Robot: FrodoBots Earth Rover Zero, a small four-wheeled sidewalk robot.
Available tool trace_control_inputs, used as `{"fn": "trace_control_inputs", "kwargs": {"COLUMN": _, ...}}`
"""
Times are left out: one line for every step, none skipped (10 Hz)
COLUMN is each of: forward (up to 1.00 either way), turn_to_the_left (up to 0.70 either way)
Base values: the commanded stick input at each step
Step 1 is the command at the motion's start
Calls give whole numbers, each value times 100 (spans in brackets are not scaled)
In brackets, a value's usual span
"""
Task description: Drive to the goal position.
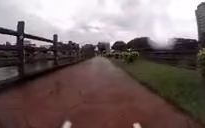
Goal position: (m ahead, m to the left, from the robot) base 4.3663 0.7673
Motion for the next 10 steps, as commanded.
{"fn": "trace_control_inputs", "kwargs": {"forward": 50, "turn_to_the_left": 0}}
{"fn": "trace_control_inputs", "kwargs": {"forward": 50, "turn_to_the_left": 0}}
{"fn": "trace_control_inputs", "kwargs": {"forward": 50, "turn_to_the_left": 0}}
{"fn": "trace_control_inputs", "kwargs": {"forward": 50, "turn_to_the_left": 0}}
{"fn": "trace_control_inputs", "kwargs": {"forward": 50, "turn_to_the_left": 0}}
{"fn": "trace_control_inputs", "kwargs": {"forward": 50, "turn_to_the_left": 0}}
{"fn": "trace_control_inputs", "kwargs": {"forward": 50, "turn_to_the_left": 0}}
{"fn": "trace_control_inputs", "kwargs": {"forward": 50, "turn_to_the_left": 0}}
{"fn": "trace_control_inputs", "kwargs": {"forward": 50, "turn_to_the_left": 0}}
{"fn": "trace_control_inputs", "kwargs": {"forward": 50, "turn_to_the_left": 0}}
